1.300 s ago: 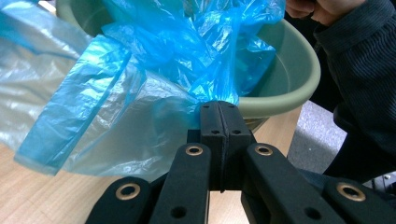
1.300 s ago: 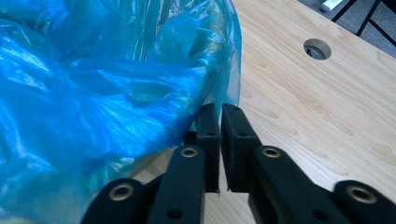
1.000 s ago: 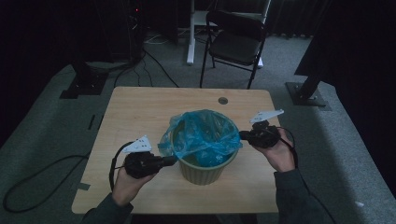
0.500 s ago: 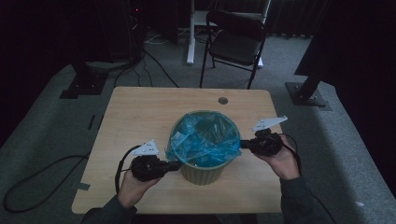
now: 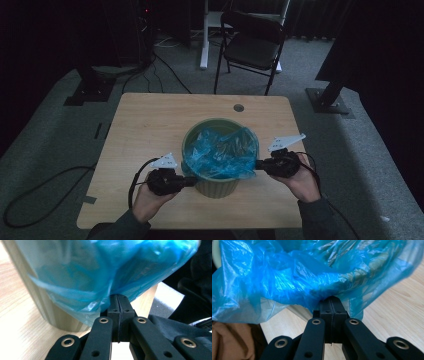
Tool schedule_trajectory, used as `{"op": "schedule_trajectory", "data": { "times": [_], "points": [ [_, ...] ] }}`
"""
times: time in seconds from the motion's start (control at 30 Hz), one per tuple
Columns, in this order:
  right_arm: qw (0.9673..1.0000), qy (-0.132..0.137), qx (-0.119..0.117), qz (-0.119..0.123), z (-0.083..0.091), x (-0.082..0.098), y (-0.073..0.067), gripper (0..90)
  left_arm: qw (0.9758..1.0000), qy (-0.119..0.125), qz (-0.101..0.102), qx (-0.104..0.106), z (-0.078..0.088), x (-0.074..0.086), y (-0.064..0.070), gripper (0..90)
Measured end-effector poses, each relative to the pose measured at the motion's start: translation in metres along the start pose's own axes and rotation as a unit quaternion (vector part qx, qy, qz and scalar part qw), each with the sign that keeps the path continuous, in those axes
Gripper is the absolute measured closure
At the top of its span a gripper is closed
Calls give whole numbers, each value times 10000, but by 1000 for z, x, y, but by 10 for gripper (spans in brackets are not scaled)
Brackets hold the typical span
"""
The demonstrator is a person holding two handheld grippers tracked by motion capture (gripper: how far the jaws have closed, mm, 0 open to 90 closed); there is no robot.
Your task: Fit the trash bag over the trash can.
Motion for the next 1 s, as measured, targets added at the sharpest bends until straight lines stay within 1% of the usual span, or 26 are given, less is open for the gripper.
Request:
{"op": "schedule_trajectory", "data": {
  "times": [0.13,0.2,0.27,0.3,0.33,0.4,0.57,0.63,0.8,0.83,0.93,1.0],
  "points": [
    [9999,-7,-81,81,0,1,-6,900,9999,-51,101,-72,-1,4,-6,900],
    [9999,3,-118,112,0,2,-7,900,9998,-72,148,-138,0,6,-11,900],
    [9998,21,-151,106,1,2,-8,900,9996,-73,197,-174,1,7,-15,900],
    [9998,25,-188,107,1,2,-9,900,9995,-79,194,-218,1,8,-18,900],
    [9998,25,-188,107,1,2,-9,900,9995,-79,194,-218,1,8,-18,900],
    [9996,70,-264,98,1,4,-11,899,9993,-88,235,-262,1,9,-22,900],
    [9992,99,-353,157,-1,6,-18,900,9992,-131,254,-274,0,11,-23,900],
    [9989,44,-420,199,-3,7,-22,900,9990,-221,238,-312,-3,14,-23,900],
    [9987,6,-463,200,-6,9,-24,900,9988,-255,258,-339,-5,15,-25,900],
    [9985,-47,-507,217,-9,11,-25,900,9984,-307,298,-383,-6,18,-28,900],
    [9985,-77,-500,214,-11,12,-25,900,9980,-339,323,-423,-6,19,-31,900],
    [9987,-82,-469,177,-11,13,-22,900,9975,-347,411,-465,-6,21,-34,900]
  ]
}}
Point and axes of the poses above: each handheld gripper's, and its own axes: z roughly backward along the jaws, x roughly out of its underside, y roughly to its right, the point moved 5 cm from there along -z, roughly forward along the jaws, and after that the axes turned 9 degrees about y, right-handed, at the moved point
